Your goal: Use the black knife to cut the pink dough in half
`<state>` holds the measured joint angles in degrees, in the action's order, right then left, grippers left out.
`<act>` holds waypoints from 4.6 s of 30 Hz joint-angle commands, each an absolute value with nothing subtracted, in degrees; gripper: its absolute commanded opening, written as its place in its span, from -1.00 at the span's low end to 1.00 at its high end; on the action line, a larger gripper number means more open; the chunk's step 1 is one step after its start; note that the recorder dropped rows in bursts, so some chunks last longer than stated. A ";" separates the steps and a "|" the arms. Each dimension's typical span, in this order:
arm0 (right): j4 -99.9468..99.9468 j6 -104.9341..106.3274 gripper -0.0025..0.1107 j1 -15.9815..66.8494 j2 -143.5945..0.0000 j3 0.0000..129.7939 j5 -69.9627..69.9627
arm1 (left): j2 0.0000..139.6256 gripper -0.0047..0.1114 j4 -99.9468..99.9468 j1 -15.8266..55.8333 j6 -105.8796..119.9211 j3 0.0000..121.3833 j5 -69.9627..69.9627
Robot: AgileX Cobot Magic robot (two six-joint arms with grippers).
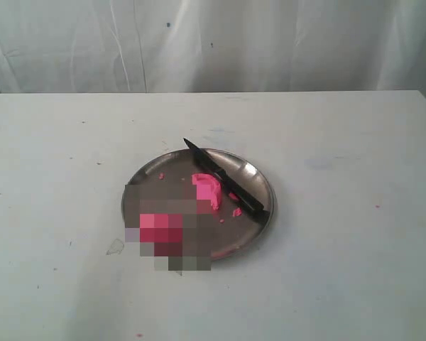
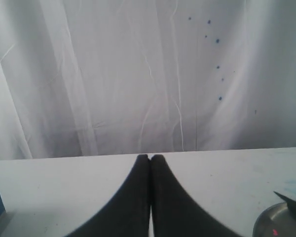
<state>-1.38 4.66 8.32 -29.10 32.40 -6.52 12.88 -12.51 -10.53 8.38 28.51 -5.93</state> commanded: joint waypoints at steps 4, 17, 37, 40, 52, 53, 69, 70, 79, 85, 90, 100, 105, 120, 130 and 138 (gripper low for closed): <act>-1.85 3.87 -0.96 8.01 -27.42 31.13 0.00 | 9.86 -0.92 -12.80 -10.71 7.52 28.40 -14.25; -1.85 3.89 -0.96 8.01 -27.42 31.13 5.29 | 9.87 -0.92 -12.80 -10.71 7.52 28.40 -25.21; -0.59 3.78 -0.96 0.93 -3.76 12.88 -7.22 | 9.87 -0.92 -12.80 -10.71 7.52 28.40 -25.21; 2.49 -2.51 -0.96 -0.54 0.00 6.18 -9.83 | 9.87 -0.92 -12.80 -10.71 7.52 28.40 -25.21; 9.49 -12.76 -0.96 -2.36 0.00 0.00 17.98 | 9.62 -0.92 -12.67 -10.71 7.52 28.40 -24.86; 9.05 -11.12 -0.96 -2.36 0.00 0.00 17.54 | 9.62 -0.92 -12.67 -10.71 7.52 28.40 -24.86; 4.23 -2.64 -0.96 -2.36 0.00 0.00 17.07 | 9.62 -0.92 -12.67 -10.71 7.52 28.40 -24.86; 4.23 -2.64 -0.96 -2.36 0.00 0.00 17.07 | 9.62 -0.92 -12.67 -10.71 7.52 28.40 -24.86; 4.23 -2.64 -0.96 -2.36 0.00 0.00 17.07 | 5.24 -0.92 -4.36 -7.26 7.47 22.82 -22.03; 4.23 -2.74 -0.96 -2.36 0.00 0.00 17.07 | 0.00 -0.92 -2.61 -7.26 -8.05 0.00 5.32; 4.23 -2.74 -0.96 -2.36 0.00 0.00 17.07 | 0.00 -0.92 -1.72 -7.26 -13.36 0.00 -16.86; 4.23 -2.74 -0.96 -2.36 0.00 0.00 17.07 | 0.00 -0.92 -1.18 -7.26 -2.66 0.00 -15.71; 4.23 -2.74 -0.96 -2.36 0.00 0.00 17.07 | 0.00 -0.92 -1.18 -7.26 -2.66 0.00 -14.41; 4.23 -2.74 -0.96 -2.36 0.00 0.00 17.07 | 0.00 -0.92 -1.18 -7.26 -2.66 0.00 -14.51; 4.23 -2.74 -0.96 -2.36 0.00 0.00 17.07 | 0.00 -0.92 -1.18 -7.26 -2.66 0.00 -14.51; 4.23 -2.74 -0.96 -2.36 0.00 0.00 17.07 | 0.00 -0.92 -1.18 -7.26 -2.66 0.00 -14.51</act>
<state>4.16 -3.31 -2.14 -0.34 0.13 17.52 0.28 -1.03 -7.51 -2.72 0.17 -14.68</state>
